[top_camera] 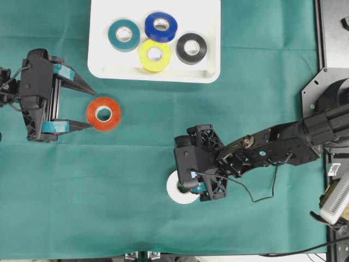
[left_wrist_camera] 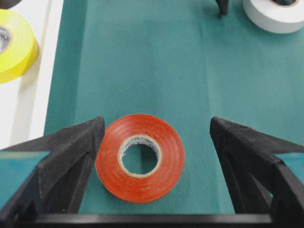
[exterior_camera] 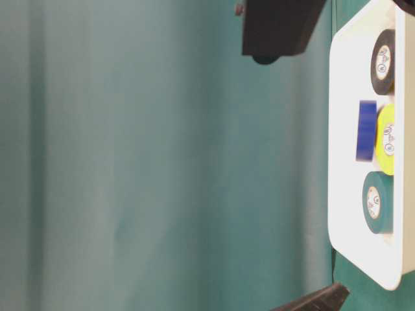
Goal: Put the tape alternately from left to right into the white case.
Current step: 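Move the right gripper down and grasp the white tape roll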
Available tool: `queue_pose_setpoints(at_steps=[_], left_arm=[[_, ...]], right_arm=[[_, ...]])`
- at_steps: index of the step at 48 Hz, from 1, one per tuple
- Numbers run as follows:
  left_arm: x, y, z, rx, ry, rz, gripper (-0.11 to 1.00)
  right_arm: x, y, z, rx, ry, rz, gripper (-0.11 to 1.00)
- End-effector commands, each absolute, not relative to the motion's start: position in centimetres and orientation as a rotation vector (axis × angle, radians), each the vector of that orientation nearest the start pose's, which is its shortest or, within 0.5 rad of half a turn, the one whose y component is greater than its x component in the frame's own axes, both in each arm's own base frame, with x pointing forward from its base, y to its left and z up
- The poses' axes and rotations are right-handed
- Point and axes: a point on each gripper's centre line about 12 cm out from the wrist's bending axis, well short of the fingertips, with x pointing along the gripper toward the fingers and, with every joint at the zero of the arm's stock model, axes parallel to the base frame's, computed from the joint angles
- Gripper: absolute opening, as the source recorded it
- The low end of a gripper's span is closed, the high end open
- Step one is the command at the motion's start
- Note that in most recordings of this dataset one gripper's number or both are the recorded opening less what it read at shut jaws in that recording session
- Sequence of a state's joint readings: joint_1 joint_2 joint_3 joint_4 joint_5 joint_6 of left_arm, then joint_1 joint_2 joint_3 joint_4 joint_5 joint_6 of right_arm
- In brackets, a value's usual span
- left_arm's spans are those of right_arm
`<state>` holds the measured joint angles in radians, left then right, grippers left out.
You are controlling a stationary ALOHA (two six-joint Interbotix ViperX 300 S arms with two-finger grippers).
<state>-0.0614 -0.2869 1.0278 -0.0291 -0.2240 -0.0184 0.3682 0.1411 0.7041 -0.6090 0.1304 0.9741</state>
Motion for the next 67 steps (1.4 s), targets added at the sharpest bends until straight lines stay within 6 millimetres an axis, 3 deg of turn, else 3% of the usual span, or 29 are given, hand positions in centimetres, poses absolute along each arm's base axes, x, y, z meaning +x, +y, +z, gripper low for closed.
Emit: queue_pose_setpoints(at_steps=[1,10,12,24,40,48,55,67], left_arm=[[29.8,-1.9,17.7,-0.031,0.492,-0.045,0.70],[29.8,-1.9,17.7,-0.031,0.492,-0.045,0.70],[29.8,-1.9,17.7,-0.029,0.492,-0.045,0.70],[29.8,-1.9,17.6,-0.029,0.494,-0.045,0.70],[29.8,-1.9,17.6,-0.028,0.493,-0.046,0.70],[29.8,-1.9,17.6,-0.023,0.493,-0.047,0.70],[29.8,-1.9,17.6,-0.023,0.493,-0.047,0.70],[29.8,-1.9,17.6,-0.022,0.495,-0.048,0.70]], right_arm=[[35.1,12.5,10.6,0.135,0.935,0.099,0.75],[35.3,12.7,10.8,0.138,0.929,0.105,0.30],[35.3,12.7,10.9,0.137,0.927,0.106,0.26],[35.6,13.1,12.3,0.146,0.890,0.122,0.26],[34.9,12.6,17.8,0.168,0.775,0.122,0.26],[34.4,11.9,19.1,0.149,0.774,0.080,0.26],[34.6,10.5,19.2,0.133,0.797,0.016,0.26],[35.5,6.5,19.2,0.148,0.794,-0.096,0.26]])
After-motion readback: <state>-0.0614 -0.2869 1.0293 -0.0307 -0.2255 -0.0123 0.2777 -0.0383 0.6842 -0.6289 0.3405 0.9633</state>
